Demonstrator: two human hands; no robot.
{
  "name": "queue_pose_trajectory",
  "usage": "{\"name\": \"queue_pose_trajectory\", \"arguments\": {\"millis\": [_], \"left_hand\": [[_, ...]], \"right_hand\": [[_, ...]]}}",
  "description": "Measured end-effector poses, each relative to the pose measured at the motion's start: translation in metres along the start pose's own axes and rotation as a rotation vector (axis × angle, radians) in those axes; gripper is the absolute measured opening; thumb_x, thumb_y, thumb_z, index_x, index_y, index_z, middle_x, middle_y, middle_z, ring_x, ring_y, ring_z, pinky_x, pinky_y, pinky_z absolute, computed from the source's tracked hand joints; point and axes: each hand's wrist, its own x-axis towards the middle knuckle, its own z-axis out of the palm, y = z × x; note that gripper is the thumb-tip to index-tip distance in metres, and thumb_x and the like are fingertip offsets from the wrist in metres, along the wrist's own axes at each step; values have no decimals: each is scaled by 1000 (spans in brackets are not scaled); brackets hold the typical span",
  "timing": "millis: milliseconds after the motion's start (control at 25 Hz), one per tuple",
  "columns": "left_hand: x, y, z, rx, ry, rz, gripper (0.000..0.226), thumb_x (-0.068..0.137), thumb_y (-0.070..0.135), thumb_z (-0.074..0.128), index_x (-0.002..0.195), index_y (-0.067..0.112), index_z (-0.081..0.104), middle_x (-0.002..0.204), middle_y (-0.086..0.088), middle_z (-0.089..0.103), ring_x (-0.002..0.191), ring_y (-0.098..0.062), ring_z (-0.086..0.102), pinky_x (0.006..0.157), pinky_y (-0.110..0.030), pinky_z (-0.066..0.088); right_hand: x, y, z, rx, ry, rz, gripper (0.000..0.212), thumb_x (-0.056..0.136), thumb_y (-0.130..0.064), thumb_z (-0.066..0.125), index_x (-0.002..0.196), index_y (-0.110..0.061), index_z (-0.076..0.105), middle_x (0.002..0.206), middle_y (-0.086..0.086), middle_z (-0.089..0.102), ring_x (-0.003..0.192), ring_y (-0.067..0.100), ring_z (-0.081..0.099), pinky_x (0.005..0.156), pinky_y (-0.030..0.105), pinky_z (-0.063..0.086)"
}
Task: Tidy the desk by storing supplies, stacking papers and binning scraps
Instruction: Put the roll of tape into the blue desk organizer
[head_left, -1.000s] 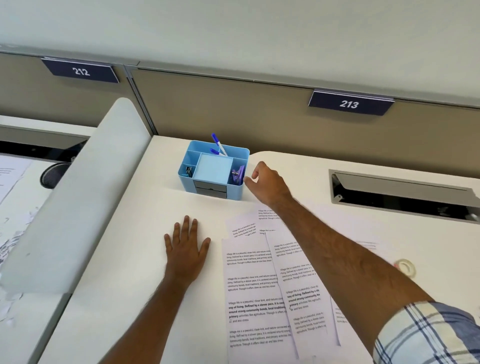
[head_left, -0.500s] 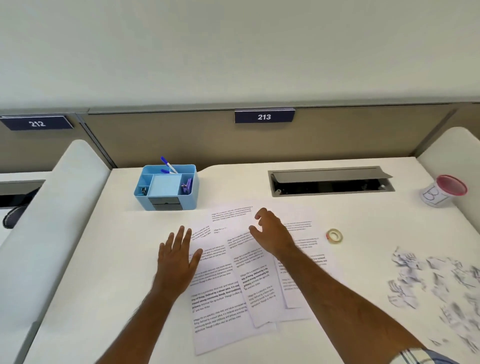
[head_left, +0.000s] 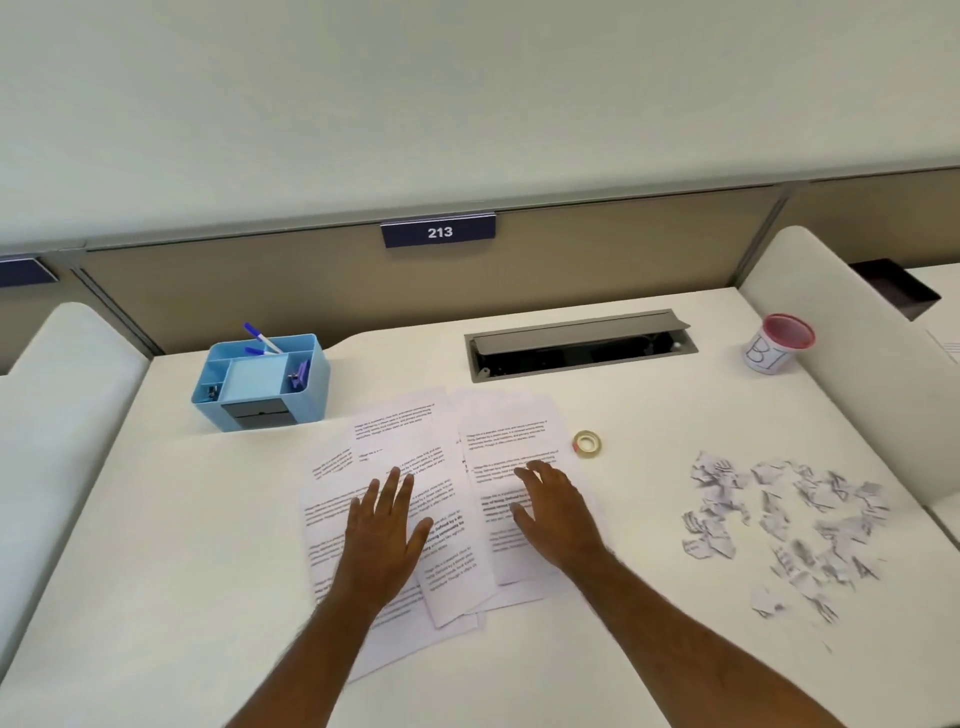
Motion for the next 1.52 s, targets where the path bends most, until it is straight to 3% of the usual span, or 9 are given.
{"name": "queue_pose_trajectory", "arguments": {"millis": [160, 320, 520, 800, 1080, 1200, 1280, 1520], "left_hand": [[6, 42, 15, 2, -35, 11, 98, 88, 79, -11, 163, 23, 16, 171, 2, 7, 159, -28, 7, 126, -51, 7], [14, 73, 26, 20, -65, 28, 105, 78, 82, -22, 164, 26, 2, 169, 7, -11, 158, -22, -10, 127, -48, -2], [29, 97, 36, -30, -109, 69, 105, 76, 84, -21, 163, 25, -8, 167, 8, -26, 152, -17, -30, 127, -36, -8], [43, 100, 50, 5, -147, 52, 106, 77, 84, -19, 163, 24, -6, 167, 7, -24, 154, -20, -26, 124, -33, -9], [48, 98, 52, 29, -172, 9, 113, 70, 86, -25, 163, 24, -8, 167, 7, -24, 154, -21, -25, 124, -35, -5], [54, 93, 55, 20, -180, -21, 108, 75, 87, -15, 163, 24, -7, 168, 7, -21, 155, -22, -23, 125, -36, -2], [56, 88, 58, 38, -185, -30, 97, 82, 77, -4, 163, 24, -6, 169, 5, -19, 155, -23, -22, 125, -35, -5], [56, 79, 67, 20, -195, -67, 90, 87, 70, 0, 163, 22, -6, 169, 3, -18, 156, -24, -20, 128, -38, -4]], "right_hand": [[-16, 42, -5, 14, -37, 56, 59, 98, -41, 55, 151, -19, 44, 159, 4, 40, 144, 24, 40, 117, 36, 33], [-17, 73, -12, 7, -55, 81, 63, 100, -43, 52, 155, -18, 36, 164, 3, 31, 149, 23, 31, 120, 32, 26], [-5, 105, -20, 8, -92, 143, 58, 94, -41, 58, 144, -16, 44, 155, 6, 39, 140, 26, 39, 114, 35, 36], [35, 122, -33, 0, -56, 220, 51, 93, -41, 60, 135, -17, 46, 136, 5, 48, 121, 27, 51, 96, 40, 46], [71, 124, -35, 172, -45, 277, 54, 89, -32, 70, 134, -16, 43, 133, 9, 45, 119, 32, 54, 87, 44, 55], [80, 125, -32, 136, -58, 257, 58, 89, -34, 70, 138, -19, 44, 137, 8, 45, 122, 32, 52, 88, 44, 55], [82, 125, -30, 126, -78, 263, 61, 89, -35, 71, 140, -19, 44, 139, 6, 43, 126, 30, 48, 90, 45, 55], [86, 122, -22, 154, -45, 304, 49, 93, -31, 68, 136, -16, 49, 136, 6, 46, 123, 31, 46, 90, 44, 51]]}}
